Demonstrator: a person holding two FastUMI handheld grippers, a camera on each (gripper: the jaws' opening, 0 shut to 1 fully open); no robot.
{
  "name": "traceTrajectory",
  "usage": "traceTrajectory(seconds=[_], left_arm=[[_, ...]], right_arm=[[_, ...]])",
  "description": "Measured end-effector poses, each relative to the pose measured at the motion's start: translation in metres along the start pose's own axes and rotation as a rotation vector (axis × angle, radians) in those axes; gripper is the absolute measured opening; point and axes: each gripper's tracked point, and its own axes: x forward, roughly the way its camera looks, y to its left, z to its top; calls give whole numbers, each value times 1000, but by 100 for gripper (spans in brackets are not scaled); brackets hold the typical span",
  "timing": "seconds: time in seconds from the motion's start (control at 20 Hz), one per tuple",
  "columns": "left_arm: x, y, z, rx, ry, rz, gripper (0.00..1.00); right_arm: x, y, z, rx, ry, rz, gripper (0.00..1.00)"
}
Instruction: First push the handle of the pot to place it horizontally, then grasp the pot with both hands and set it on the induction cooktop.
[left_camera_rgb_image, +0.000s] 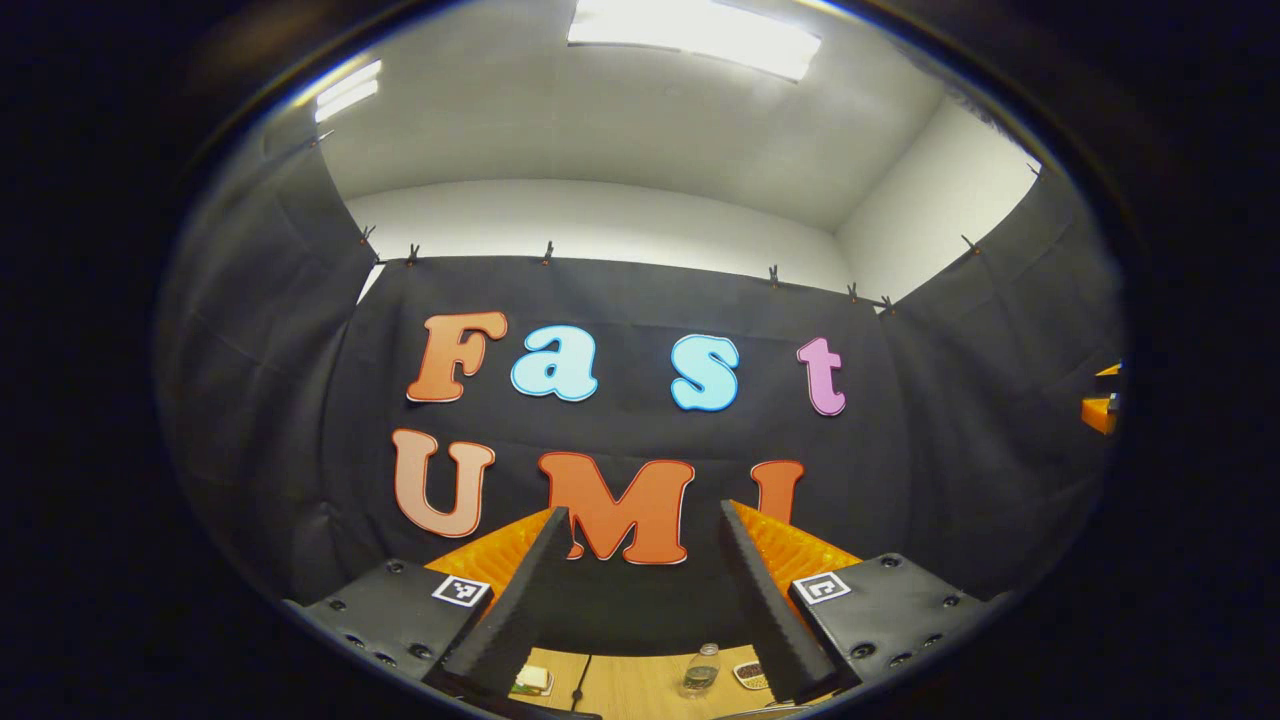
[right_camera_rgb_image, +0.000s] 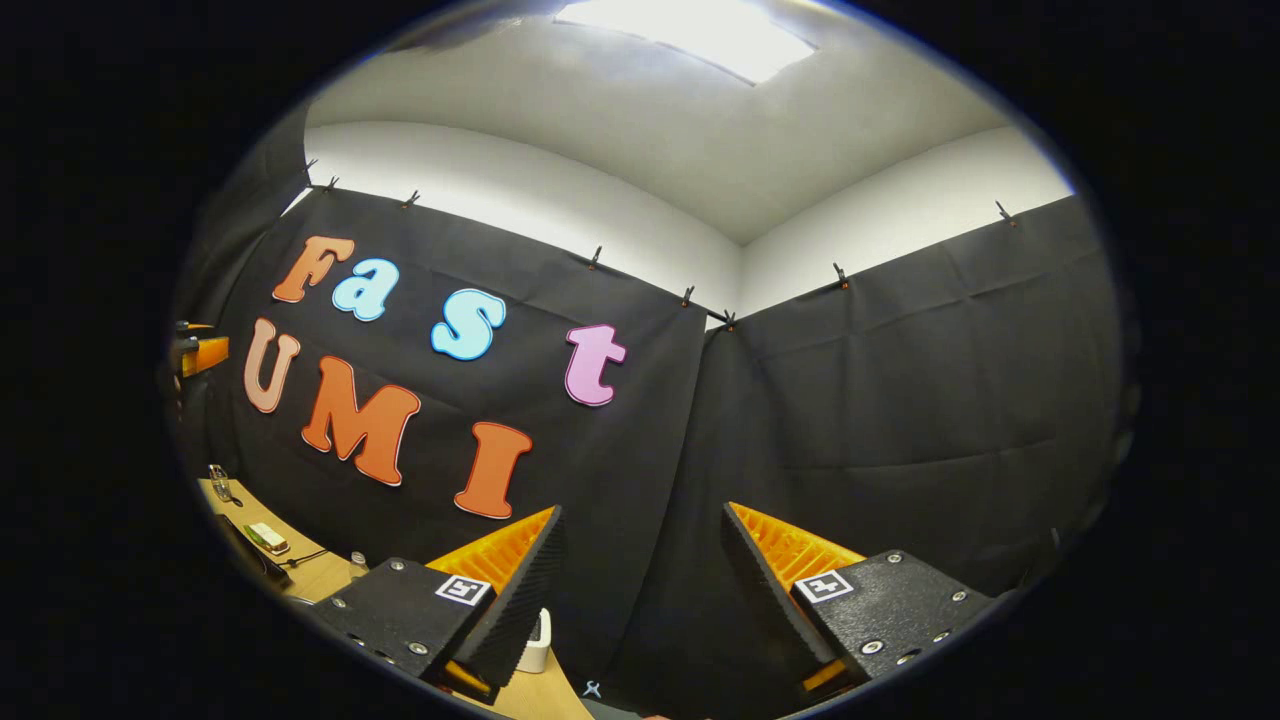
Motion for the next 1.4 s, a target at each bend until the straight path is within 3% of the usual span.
traceTrajectory(seconds=[0.25, 0.55, 0.6, 0.65, 0.8, 0.85, 1.1, 1.4], left_arm=[[-1, 7, -2, 3, 4, 11, 94], [-3, -6, -26, 8, 102, -40, 89], [-2, -8, -30, 12, 118, -45, 69], [-3, -6, -35, 21, 132, -35, 63], [-3, -6, -56, 31, 193, -10, 16], [-3, -9, -63, 20, 218, -22, 7], [-16, -15, -145, -12, 519, -9, 7], [-60, -39, -228, -42, 840, -52, 7]], right_arm=[[4, 9, -1, 7, 2, 18, 95], [8, 16, -10, 4, 13, 36, 95], [9, 17, -11, 7, 14, 37, 95], [8, 17, -13, 9, 15, 39, 95], [8, 14, -17, 10, 20, 40, 95], [8, 13, -18, 10, 22, 38, 95], [7, 6, -25, 15, 33, 30, 95], [3, -5, -35, 10, 56, 11, 95]])
